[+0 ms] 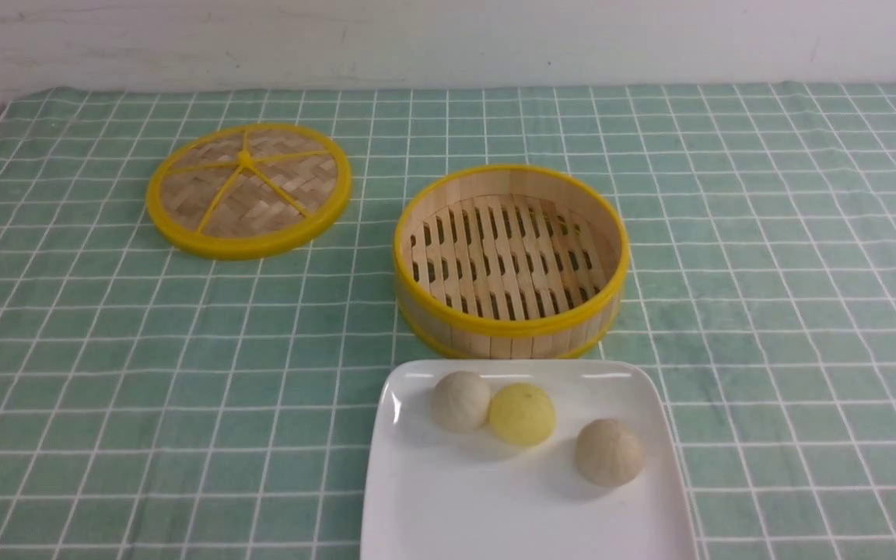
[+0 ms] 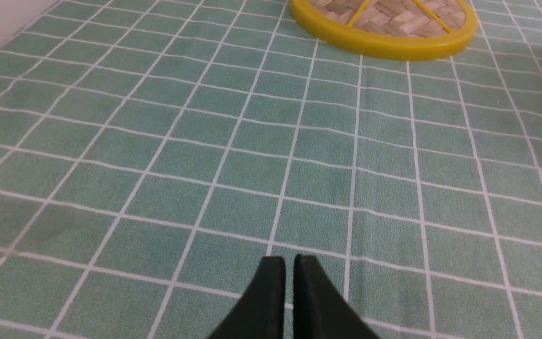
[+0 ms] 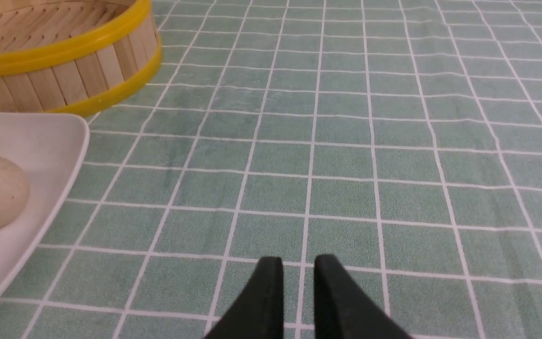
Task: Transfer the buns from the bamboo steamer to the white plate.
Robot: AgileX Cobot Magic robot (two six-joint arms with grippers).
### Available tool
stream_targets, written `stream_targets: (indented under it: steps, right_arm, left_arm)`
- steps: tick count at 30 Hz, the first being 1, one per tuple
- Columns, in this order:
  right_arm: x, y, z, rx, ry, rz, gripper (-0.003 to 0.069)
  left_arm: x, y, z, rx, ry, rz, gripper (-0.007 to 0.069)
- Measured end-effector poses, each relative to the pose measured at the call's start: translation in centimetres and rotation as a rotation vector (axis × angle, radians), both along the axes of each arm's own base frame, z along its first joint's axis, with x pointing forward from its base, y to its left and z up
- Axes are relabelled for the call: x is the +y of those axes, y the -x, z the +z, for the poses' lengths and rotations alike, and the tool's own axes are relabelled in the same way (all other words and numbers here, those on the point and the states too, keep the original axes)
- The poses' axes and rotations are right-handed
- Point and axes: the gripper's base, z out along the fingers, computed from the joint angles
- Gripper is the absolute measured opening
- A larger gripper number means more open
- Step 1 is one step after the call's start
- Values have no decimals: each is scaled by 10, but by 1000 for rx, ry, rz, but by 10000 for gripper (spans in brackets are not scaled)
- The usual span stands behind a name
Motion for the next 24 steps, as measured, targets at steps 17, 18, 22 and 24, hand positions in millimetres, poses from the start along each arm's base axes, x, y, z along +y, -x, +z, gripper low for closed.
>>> stream_targets:
  steps: [17, 18, 22, 24]
  right_arm:
    - [0, 0, 0, 0, 0, 0, 132]
    - [0, 0, 0, 0, 0, 0, 135]
    - [0, 0, 0, 0, 0, 0, 140]
    - [0, 0, 0, 0, 0, 0, 143]
  left_arm:
    - [0, 0, 0, 0, 1, 0, 69]
    - [0, 0, 0, 0, 2, 0, 69]
    - [0, 0, 0, 0, 2, 0, 72]
    - [0, 0, 0, 0, 2, 0, 74]
